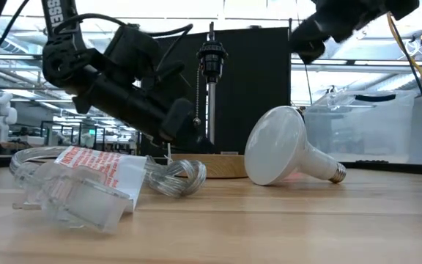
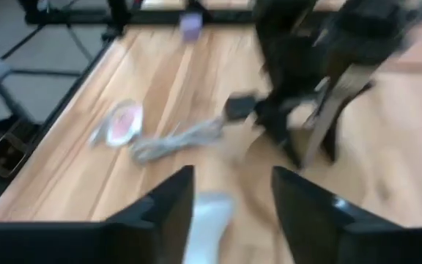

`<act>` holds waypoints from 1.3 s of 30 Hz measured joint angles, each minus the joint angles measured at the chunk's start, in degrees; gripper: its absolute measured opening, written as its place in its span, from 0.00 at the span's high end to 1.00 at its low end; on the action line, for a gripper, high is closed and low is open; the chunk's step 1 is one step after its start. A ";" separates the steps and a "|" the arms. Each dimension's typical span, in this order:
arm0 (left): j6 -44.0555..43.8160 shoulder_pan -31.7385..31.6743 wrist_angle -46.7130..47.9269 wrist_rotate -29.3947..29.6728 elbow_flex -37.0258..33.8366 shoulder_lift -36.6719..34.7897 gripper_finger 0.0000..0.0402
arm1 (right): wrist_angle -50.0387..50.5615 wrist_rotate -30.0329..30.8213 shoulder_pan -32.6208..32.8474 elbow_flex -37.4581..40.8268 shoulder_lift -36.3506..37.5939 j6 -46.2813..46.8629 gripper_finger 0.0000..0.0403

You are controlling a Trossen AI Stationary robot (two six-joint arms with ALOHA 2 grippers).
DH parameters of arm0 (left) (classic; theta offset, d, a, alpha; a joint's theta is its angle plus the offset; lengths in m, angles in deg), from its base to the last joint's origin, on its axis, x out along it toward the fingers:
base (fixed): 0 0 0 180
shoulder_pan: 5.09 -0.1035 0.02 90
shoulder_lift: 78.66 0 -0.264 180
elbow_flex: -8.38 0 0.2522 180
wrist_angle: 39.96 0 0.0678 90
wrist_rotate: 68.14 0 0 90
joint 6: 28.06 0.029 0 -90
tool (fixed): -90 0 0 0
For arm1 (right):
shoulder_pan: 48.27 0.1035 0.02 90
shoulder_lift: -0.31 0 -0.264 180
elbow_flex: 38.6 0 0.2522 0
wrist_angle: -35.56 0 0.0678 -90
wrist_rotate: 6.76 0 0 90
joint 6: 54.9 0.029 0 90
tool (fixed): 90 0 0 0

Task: Screw lightbulb
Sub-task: Insert the white lightbulb into the desk lamp

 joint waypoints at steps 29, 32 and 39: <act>-0.31 -1.95 0.01 -1.22 0.00 0.01 0.48 | 14.38 -2.21 2.20 -6.93 -24.87 -3.44 0.31; -0.44 -1.98 0.01 -1.75 0.00 0.02 0.48 | 12.52 -2.11 2.82 -6.91 -25.50 -4.28 0.31; -0.39 -2.12 -0.07 -2.21 0.00 0.00 0.48 | 10.02 -1.75 4.52 -6.88 -29.11 -5.72 0.31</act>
